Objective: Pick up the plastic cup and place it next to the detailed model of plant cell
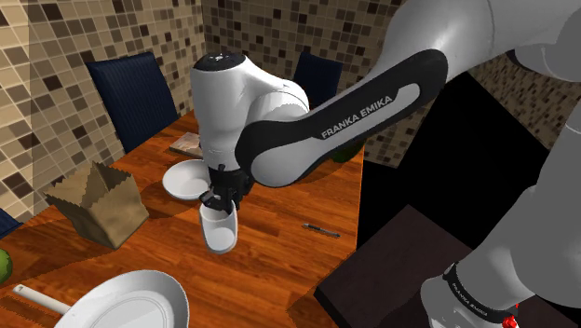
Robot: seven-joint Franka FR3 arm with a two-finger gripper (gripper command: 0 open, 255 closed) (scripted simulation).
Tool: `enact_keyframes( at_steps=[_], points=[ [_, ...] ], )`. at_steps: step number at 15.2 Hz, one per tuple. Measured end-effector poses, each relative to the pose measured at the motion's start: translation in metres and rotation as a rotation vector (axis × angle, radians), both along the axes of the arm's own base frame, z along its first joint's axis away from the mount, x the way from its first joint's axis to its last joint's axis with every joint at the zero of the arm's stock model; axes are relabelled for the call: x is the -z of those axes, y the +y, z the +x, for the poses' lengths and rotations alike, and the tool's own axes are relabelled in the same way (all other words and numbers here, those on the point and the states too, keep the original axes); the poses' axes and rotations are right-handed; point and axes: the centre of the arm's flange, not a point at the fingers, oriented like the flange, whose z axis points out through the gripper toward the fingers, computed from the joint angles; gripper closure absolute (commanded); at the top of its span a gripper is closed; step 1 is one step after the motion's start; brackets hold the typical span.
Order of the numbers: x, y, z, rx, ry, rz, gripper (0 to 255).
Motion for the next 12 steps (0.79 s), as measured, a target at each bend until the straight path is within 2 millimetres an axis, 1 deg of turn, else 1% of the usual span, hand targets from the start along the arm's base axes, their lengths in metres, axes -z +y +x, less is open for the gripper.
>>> enact_keyframes(
  at_steps=[12],
  points=[
    [-0.063, 0.000, 0.000, 0.000, 0.000, 0.000, 255]
  ],
)
